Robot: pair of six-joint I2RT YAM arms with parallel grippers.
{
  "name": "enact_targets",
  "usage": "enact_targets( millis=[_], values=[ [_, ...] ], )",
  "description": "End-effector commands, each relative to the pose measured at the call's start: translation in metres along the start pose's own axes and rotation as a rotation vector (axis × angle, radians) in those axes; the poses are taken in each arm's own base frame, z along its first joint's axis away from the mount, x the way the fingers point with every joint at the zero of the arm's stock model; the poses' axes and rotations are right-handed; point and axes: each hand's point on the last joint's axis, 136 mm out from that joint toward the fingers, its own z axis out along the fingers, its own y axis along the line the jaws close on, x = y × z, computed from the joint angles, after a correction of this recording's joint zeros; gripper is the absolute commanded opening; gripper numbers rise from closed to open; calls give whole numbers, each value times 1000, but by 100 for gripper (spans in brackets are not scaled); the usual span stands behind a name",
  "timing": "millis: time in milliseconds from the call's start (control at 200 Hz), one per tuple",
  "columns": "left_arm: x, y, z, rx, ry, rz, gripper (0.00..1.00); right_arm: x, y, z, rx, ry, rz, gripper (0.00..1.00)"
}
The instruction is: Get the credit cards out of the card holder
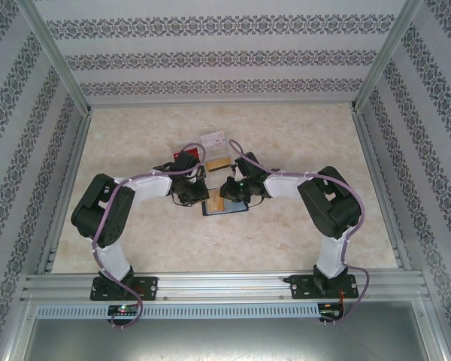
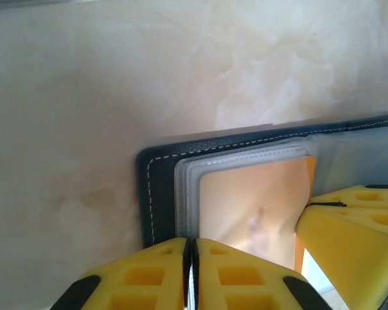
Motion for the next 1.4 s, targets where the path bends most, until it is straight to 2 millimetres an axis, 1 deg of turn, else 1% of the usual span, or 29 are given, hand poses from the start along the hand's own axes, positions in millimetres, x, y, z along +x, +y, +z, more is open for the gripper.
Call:
enact_targets(
  millis=[0,110,225,380,510,590,709,899,1144,1214,1299,1394],
  values=[
    [12,9,5,-49,46,18,18,-2,1,-3,-7,-12,-4,9],
    [9,4,-3,-50,37,34,19,-4,-6,-9,8,-35,0,6],
    [3,-6,-14,-31,15,57,20,-6,-13,-12,17,-47,10,5],
    [-2,-23,-26,30,-18,81,19,-6,-14,-14,12,-50,6,5],
    [-2,-35,-28,94,-25,91,15,-6,-12,-12,-3,-42,7,5],
    [-2,-38,-25,99,-21,96,13,-6,-12,-10,-7,-39,6,5],
    [1,-35,-15,89,5,90,10,-6,-11,-10,-10,-39,3,6],
    [5,-14,-1,2,33,70,8,-7,-12,-10,-12,-41,1,6],
    [11,6,7,-71,52,61,6,-10,-14,-13,-14,-60,-1,6],
    [12,9,10,-81,59,60,5,-9,-11,-10,-30,-46,1,11],
    [14,14,13,-94,68,56,5,-6,-9,-6,-50,-25,11,19],
    [17,18,16,-104,77,54,4,-2,-10,-1,-56,-2,19,24]
  ],
)
